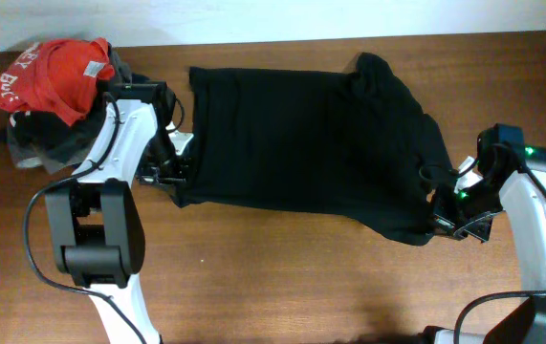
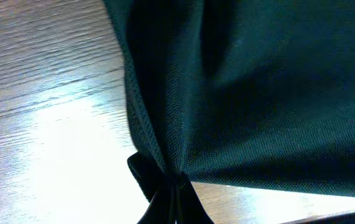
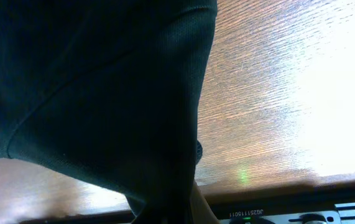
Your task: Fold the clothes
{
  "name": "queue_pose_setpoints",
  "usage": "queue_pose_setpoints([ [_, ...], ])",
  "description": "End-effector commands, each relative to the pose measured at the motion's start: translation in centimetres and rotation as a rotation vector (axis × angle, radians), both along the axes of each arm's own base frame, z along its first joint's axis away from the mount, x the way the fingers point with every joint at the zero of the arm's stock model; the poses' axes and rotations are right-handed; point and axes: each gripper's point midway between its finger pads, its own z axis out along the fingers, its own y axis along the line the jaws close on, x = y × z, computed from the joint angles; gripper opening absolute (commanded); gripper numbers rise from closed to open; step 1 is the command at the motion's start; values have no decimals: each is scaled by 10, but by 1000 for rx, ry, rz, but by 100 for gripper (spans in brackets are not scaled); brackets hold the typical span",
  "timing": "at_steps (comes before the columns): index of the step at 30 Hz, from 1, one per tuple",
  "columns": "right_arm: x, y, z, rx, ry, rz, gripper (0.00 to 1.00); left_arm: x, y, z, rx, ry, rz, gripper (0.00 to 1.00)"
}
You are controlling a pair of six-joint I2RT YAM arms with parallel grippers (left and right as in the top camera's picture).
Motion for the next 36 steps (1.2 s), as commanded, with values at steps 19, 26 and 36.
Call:
queue_pose_setpoints([
  [19,-4,-15,79,-171,-373,-107,4,13,12,130,58,-440,62,1],
  [26,-2,-17,78,-178,-364,-107,4,11,12,139,54,-469,64,1],
  [36,23,-26,42,-162,-253,-103,4,40,9,118,48,-522,66,1],
])
